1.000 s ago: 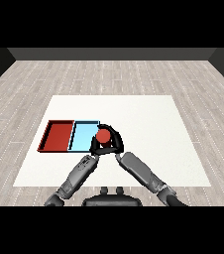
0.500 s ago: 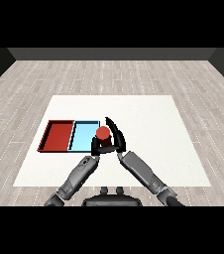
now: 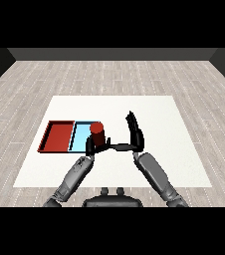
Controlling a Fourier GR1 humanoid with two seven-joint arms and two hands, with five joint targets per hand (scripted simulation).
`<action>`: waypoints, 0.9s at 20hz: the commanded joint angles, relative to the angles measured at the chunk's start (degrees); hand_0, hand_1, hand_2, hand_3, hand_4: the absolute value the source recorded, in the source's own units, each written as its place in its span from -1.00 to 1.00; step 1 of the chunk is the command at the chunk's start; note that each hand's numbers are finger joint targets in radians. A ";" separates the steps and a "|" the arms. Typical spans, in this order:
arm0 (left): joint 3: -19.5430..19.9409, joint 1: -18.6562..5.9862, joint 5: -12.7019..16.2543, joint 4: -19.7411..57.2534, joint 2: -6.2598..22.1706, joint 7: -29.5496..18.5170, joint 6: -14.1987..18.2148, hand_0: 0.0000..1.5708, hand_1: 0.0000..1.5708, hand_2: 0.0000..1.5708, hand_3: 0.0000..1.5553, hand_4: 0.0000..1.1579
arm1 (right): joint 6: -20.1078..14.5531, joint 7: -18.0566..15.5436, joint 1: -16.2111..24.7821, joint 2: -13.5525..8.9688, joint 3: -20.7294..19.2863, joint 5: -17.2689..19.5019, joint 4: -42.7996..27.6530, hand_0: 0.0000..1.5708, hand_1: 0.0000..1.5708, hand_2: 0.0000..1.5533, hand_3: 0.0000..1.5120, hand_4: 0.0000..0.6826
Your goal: Pick the red can and put it in the red box
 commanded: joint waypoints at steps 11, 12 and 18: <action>10.86 -2.07 -4.97 1.89 18.89 7.11 -1.28 1.00 1.00 0.97 0.88 0.93 | 6.26 -4.57 22.96 -11.34 -10.27 -4.27 -10.17 -1.00 -1.00 -1.00 -1.00 -1.00; 10.79 -0.04 -5.83 0.56 20.15 7.92 -0.61 1.00 1.00 0.98 0.88 0.93 | 4.78 -4.47 20.51 -9.67 -10.80 -3.43 -7.24 -1.00 -1.00 -1.00 -1.00 -1.00; 16.81 -6.60 -4.79 17.48 22.63 7.18 -6.52 1.00 1.00 0.99 0.93 0.93 | 6.28 -1.98 21.94 -13.22 -14.00 -2.73 -8.95 -1.00 -1.00 -1.00 -1.00 -1.00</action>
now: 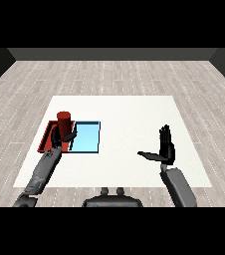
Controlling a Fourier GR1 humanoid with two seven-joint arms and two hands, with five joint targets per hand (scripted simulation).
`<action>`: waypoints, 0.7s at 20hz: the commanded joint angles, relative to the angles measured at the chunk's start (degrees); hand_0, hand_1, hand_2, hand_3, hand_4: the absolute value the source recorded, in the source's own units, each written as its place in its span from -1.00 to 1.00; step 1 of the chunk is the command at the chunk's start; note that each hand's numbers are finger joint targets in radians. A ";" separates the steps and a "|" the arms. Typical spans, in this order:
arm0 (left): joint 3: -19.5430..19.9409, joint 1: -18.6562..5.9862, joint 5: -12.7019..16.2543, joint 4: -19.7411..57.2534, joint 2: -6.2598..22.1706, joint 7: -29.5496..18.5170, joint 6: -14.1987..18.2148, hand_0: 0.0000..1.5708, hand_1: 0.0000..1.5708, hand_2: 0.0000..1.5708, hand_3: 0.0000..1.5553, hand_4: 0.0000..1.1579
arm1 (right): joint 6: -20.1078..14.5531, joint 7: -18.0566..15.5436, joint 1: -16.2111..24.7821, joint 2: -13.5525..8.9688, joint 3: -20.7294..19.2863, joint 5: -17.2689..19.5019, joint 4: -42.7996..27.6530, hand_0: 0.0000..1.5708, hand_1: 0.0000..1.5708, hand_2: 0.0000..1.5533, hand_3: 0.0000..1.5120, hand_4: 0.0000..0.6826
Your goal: Pick the red can and put it in the red box
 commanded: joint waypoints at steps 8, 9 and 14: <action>6.98 -14.99 -3.32 36.90 0.46 -5.34 -3.55 1.00 1.00 0.99 0.92 0.83 | 0.61 4.40 -4.37 -2.17 -4.30 1.15 6.06 -1.00 -1.00 -1.00 -1.00 -1.00; 7.44 -17.41 -3.48 38.90 3.63 -3.16 -5.64 1.00 1.00 1.00 0.93 0.81 | 2.62 1.47 -4.44 -0.34 -4.31 -0.13 10.25 -1.00 -1.00 -1.00 -1.00 -1.00; 4.85 -21.26 -7.04 49.07 -0.98 5.33 -0.71 -0.06 -0.06 -0.07 -0.05 0.40 | 1.15 -0.83 -4.05 2.74 -3.80 0.21 10.94 -1.00 -1.00 -1.00 -1.00 -1.00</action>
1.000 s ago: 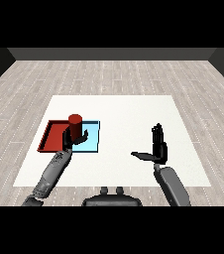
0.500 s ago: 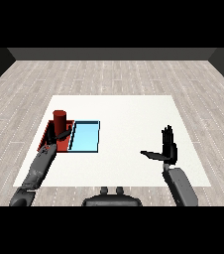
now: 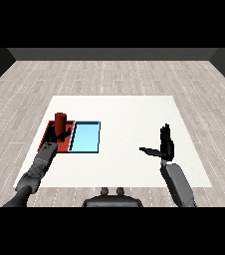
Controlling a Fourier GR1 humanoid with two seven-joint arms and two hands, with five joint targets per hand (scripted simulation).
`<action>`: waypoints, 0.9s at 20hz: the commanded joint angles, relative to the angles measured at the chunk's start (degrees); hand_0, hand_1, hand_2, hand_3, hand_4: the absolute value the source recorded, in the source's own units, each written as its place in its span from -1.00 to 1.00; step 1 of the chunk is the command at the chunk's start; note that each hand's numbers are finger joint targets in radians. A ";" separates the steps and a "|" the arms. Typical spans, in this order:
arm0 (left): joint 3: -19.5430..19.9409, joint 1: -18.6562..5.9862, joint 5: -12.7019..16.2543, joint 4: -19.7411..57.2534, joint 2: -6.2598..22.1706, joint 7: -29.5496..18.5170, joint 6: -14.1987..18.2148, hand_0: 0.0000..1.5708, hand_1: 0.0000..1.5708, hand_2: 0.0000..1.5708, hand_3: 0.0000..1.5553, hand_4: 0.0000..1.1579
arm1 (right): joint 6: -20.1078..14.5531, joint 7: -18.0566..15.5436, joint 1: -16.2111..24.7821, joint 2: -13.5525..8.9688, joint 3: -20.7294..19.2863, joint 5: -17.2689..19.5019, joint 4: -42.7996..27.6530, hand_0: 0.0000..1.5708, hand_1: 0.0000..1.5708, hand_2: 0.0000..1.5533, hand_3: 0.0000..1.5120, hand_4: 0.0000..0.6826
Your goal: Pick the red can and put it in the red box
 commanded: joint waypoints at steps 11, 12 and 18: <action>3.97 -0.44 1.46 15.36 3.68 6.83 -5.50 0.90 0.90 0.71 -1.00 0.13 | 2.45 -3.23 -6.47 0.65 -4.21 -0.81 10.07 -1.00 -1.00 -1.00 -1.00 -1.00; 2.91 -0.86 0.44 16.53 2.64 8.87 -7.41 -1.00 -1.00 -1.00 -1.00 0.12 | 1.57 -3.99 -4.35 3.25 -1.51 0.30 9.08 -1.00 -1.00 -1.00 -1.00 -1.00; 1.86 -2.14 -0.99 16.50 3.96 9.88 -7.63 -1.00 -1.00 -1.00 -1.00 -1.00 | 3.55 -5.91 -2.62 2.59 -3.36 -0.83 8.45 -1.00 -1.00 -1.00 -1.00 -1.00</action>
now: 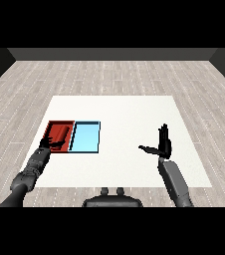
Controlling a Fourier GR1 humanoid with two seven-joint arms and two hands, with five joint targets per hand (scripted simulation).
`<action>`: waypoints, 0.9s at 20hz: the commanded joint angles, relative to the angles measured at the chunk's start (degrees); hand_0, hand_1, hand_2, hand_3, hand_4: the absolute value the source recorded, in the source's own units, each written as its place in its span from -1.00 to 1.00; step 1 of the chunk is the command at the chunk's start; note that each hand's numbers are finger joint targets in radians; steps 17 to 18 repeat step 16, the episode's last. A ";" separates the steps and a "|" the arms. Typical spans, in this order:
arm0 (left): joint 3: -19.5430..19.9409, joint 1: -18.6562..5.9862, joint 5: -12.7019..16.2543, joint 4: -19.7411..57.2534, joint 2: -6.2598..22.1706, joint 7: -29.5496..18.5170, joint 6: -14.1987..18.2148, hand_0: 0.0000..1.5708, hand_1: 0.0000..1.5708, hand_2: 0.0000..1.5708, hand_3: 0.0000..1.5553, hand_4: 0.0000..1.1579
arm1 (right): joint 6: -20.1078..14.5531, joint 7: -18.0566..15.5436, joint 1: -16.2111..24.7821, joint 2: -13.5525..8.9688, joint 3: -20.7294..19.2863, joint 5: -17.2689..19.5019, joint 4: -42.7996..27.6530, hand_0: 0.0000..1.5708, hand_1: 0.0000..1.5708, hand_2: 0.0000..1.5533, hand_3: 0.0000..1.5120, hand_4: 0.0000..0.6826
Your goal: Pick the red can and put it in the red box
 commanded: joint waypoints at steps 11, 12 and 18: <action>9.06 1.38 8.67 -13.64 -1.16 -23.08 -5.35 0.73 0.73 0.59 -1.00 -1.00 | 3.75 -0.97 -2.22 0.31 -0.68 -0.97 -1.22 -1.00 -1.00 -1.00 -1.00 -1.00; 8.99 -0.12 8.88 -14.71 -0.48 -23.11 -9.25 -0.15 -0.15 -0.52 -1.00 -1.00 | 3.80 -0.43 -1.56 1.12 -0.17 -1.64 -3.34 -1.00 -1.00 -1.00 -1.00 -1.00; 8.57 3.84 10.49 -23.09 -2.72 -28.57 -15.17 -1.00 -1.00 -1.00 -1.00 -1.00 | 6.54 1.19 -0.20 -1.54 0.26 -1.69 -5.56 -1.00 -1.00 -1.00 -1.00 -1.00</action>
